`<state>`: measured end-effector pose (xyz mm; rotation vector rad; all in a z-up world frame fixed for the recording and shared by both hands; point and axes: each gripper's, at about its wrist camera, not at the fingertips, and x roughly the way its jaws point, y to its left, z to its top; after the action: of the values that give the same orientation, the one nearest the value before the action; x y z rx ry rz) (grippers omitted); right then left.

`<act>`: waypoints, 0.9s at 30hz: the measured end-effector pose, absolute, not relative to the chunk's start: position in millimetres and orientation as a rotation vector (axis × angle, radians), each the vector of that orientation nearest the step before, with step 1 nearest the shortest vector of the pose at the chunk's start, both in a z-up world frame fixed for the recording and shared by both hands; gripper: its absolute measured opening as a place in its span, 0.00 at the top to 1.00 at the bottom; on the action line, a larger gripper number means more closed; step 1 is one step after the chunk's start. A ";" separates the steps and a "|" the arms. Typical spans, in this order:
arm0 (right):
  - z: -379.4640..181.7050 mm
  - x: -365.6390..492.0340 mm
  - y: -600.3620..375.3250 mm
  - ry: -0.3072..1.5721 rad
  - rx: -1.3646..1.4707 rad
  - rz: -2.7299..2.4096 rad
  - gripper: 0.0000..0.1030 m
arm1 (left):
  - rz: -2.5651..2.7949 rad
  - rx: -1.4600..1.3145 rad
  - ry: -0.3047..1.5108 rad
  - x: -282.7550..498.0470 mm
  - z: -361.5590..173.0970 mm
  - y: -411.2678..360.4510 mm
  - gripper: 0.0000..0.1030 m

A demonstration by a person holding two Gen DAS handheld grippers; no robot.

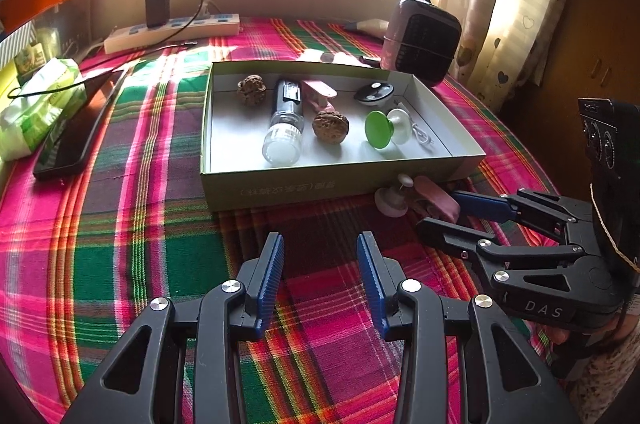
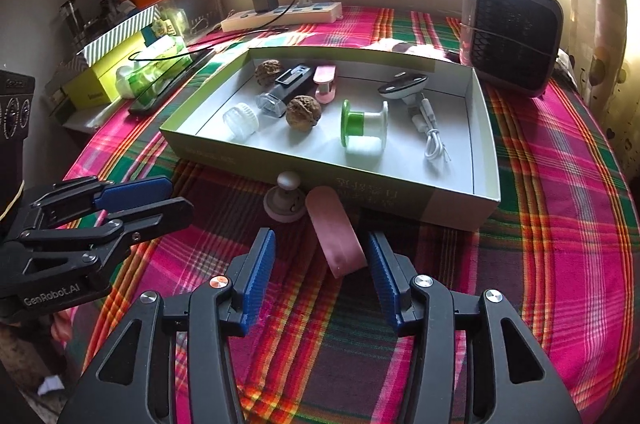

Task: Organize objects
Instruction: 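Withdraw both open grippers from the box toward the white knob and pink clip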

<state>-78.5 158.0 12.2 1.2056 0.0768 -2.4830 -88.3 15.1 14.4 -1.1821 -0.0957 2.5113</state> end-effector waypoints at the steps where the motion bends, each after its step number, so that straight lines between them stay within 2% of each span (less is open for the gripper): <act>1: 11.9 -78.2 157.2 0.091 1.205 -2.483 0.53 | 2.513 -1.186 -0.093 -89.4 13.9 15.7 0.65; 9: 7.5 -87.7 159.7 0.121 1.215 -2.482 0.53 | 2.522 -1.216 -0.072 -93.4 13.0 23.5 0.65; 14: 4.7 -90.6 162.8 0.156 1.213 -2.491 0.68 | 2.516 -1.229 -0.069 -95.5 13.1 30.5 0.65; 21: 4.5 -90.5 169.0 0.170 1.196 -2.488 0.82 | 2.495 -1.230 -0.063 -94.4 14.6 42.4 0.65; 27: 5.2 -89.5 180.3 0.170 1.198 -2.495 0.82 | 2.471 -1.233 -0.027 -95.1 13.5 59.6 0.63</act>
<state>-89.5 180.3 5.2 1.1979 0.1697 -2.4945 -95.1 59.6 13.5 -1.2327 -0.0269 2.4705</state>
